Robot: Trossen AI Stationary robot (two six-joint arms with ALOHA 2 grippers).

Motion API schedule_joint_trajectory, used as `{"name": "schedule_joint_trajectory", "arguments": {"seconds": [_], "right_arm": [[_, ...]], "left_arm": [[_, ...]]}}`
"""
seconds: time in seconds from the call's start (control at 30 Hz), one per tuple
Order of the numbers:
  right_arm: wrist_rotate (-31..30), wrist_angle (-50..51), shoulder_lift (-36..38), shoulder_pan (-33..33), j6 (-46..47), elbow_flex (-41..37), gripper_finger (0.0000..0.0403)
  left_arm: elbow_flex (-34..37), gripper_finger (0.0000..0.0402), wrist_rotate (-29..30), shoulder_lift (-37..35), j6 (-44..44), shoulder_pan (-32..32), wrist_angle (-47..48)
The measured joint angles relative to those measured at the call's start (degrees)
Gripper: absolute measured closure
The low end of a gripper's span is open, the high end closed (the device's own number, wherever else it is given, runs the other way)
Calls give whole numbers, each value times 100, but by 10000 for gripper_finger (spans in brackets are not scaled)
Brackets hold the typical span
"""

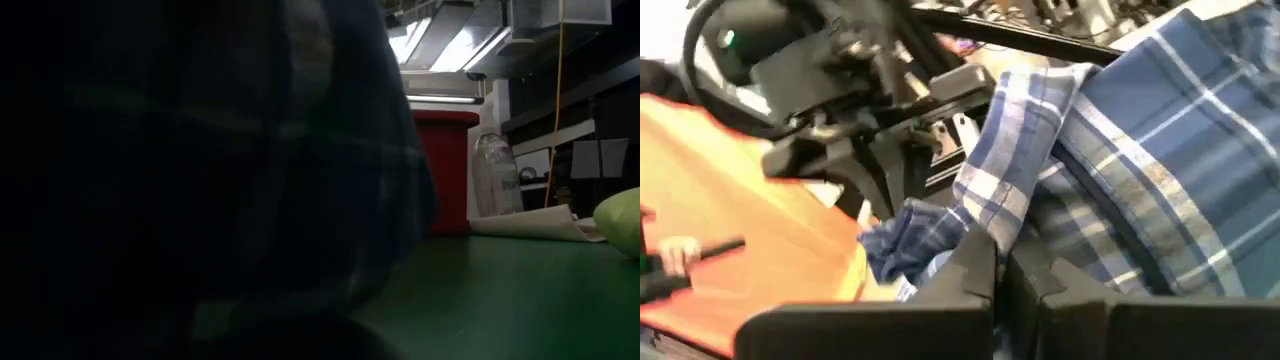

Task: Fold Laundry from Bin
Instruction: Fold the blue shirt

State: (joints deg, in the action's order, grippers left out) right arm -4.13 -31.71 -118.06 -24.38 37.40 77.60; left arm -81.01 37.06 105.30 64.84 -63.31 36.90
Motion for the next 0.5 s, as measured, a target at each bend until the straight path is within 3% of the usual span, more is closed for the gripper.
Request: {"name": "schedule_joint_trajectory", "arguments": {"seconds": [0.23, 0.5], "right_arm": [[-7, 679, 0, 76, -1089, 575, 400], [-30, 911, -154, 524, -1348, 647, 401]], "left_arm": [[-480, 400, 334, -4, 408, -350, 1031], [-460, 401, 369, -4, 2196, -542, 2771]]}}
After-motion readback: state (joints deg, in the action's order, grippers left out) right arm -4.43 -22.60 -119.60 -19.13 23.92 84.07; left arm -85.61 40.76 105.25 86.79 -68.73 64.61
